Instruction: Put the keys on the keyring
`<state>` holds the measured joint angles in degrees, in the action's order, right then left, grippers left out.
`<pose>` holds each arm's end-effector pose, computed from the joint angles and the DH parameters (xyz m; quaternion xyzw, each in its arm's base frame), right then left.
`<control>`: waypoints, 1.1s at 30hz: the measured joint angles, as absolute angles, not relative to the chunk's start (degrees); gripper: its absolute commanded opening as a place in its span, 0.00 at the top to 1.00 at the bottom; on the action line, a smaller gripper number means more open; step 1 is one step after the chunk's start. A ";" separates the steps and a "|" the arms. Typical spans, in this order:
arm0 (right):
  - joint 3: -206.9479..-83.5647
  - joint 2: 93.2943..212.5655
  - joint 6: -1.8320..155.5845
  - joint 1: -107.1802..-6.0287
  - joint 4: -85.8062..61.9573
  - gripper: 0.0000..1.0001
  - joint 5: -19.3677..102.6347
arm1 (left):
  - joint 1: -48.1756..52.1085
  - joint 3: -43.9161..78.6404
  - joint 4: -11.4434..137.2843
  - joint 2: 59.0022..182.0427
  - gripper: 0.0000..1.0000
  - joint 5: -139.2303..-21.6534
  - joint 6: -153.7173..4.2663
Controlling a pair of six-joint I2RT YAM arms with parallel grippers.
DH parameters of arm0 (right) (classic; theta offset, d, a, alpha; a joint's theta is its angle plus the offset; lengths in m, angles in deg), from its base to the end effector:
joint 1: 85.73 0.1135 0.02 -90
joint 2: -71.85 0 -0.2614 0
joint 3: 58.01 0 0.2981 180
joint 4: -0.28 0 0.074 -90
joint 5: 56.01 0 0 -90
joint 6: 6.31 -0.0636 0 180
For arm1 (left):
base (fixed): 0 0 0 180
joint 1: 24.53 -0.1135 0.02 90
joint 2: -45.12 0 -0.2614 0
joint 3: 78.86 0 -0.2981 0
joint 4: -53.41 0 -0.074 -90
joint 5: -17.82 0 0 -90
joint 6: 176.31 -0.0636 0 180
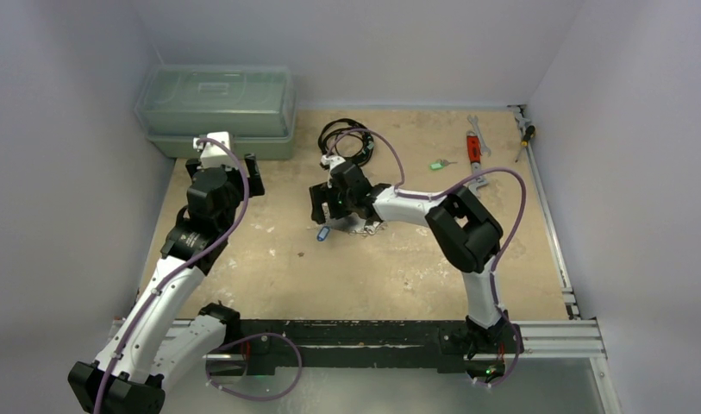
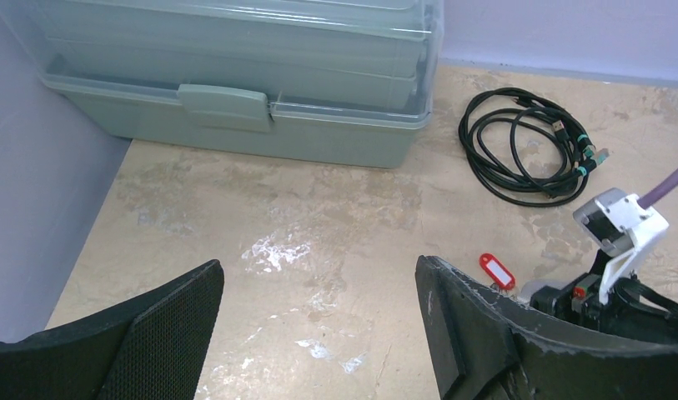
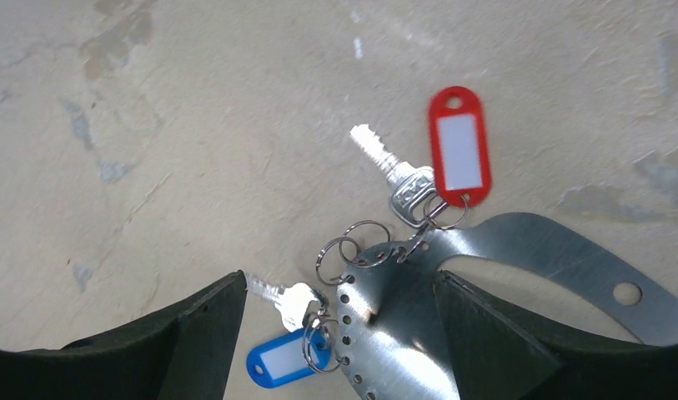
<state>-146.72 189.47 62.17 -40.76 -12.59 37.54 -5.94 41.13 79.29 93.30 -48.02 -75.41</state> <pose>0.3542 0.3594 0.1094 -0.1978 0.8907 0.2475 0.3260 0.2600 -0.0600 0.3374 -0.0768 0.7777 0.0064 0.6239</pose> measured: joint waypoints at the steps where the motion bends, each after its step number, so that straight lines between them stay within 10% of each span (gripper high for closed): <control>1: -145.67 188.97 62.15 -40.61 -11.69 0.15 38.44 | -5.94 41.13 79.29 93.30 0.16 -48.02 -75.41; 33: -128.01 165.50 60.93 -33.24 -17.92 0.17 27.97 | -5.55 41.13 79.31 93.26 0.16 -48.02 -75.41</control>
<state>-128.01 165.50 60.93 -33.24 -17.92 27.97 -5.55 41.13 79.31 93.26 -48.02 -75.41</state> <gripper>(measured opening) 0.841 0.839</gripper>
